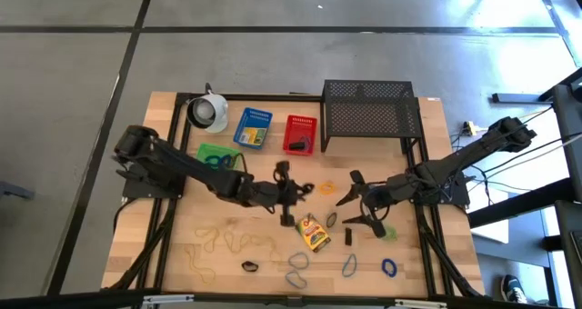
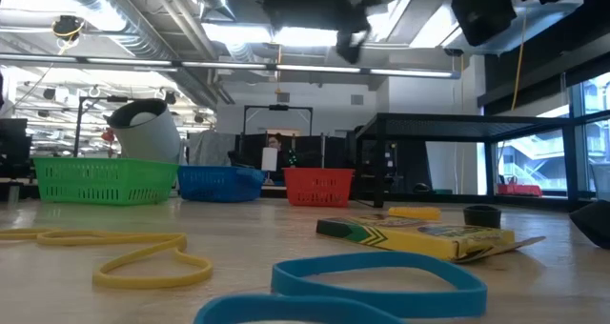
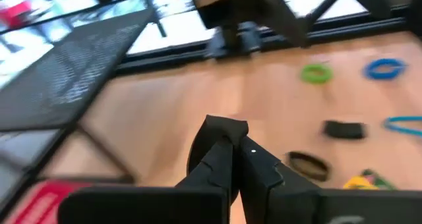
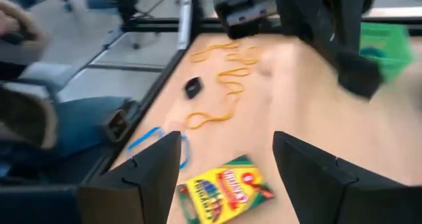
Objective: Pick & Place Office Desk Supplies
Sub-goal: Put the black rubber band into the red bin
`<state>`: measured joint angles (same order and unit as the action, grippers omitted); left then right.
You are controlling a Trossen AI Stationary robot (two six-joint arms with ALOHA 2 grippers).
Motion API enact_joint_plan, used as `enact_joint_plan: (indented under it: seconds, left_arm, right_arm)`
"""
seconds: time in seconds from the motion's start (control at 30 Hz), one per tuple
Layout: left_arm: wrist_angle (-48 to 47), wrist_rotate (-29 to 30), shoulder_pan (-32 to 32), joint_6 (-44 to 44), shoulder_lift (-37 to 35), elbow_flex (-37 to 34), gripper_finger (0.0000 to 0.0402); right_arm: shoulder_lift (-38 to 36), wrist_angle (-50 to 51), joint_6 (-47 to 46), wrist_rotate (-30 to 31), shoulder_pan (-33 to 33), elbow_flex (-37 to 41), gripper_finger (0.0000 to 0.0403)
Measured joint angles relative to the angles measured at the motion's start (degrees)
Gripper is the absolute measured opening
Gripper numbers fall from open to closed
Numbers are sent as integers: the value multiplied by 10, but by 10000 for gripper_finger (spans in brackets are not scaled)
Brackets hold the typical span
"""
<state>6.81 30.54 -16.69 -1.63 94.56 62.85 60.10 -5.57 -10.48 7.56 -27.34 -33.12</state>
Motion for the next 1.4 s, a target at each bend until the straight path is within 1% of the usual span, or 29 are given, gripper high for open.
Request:
enact_joint_plan:
  seconds: [0.1,0.23,0.3,0.43,0.53,0.63,0.73,0.8,0.97,1.03,1.2,1.3,1.4]
  left_arm:
    - [-31,30,12,11,-32,0,8]
    - [-41,31,41,10,-48,0,6]
    - [-43,13,62,10,-48,0,6]
    - [-63,-50,117,20,-29,0,7]
    - [-61,-72,162,38,-9,0,6]
    - [-40,-112,204,67,17,1,6]
    - [-22,-143,235,95,54,1,6]
    - [-3,-152,248,99,82,1,6]
    - [21,-151,264,99,135,0,7]
    - [25,-146,267,99,144,0,7]
    - [24,-110,271,91,145,0,7]
    - [24,-99,271,79,145,0,7]
    - [21,-100,271,79,145,0,9]
  right_arm:
    - [0,-2,0,59,0,0,240]
    - [0,-4,17,147,2,0,240]
    - [0,-4,31,182,5,0,240]
    - [0,-4,37,240,21,0,240]
    - [0,-9,39,276,37,0,240]
    - [0,-10,40,306,59,0,240]
    - [0,-10,60,320,83,0,241]
    - [0,-10,71,324,98,0,241]
    - [0,-8,79,321,127,0,241]
    - [0,-2,72,321,134,0,241]
    - [0,2,54,317,141,0,241]
    - [0,1,47,298,145,0,241]
    - [0,2,36,283,148,0,241]
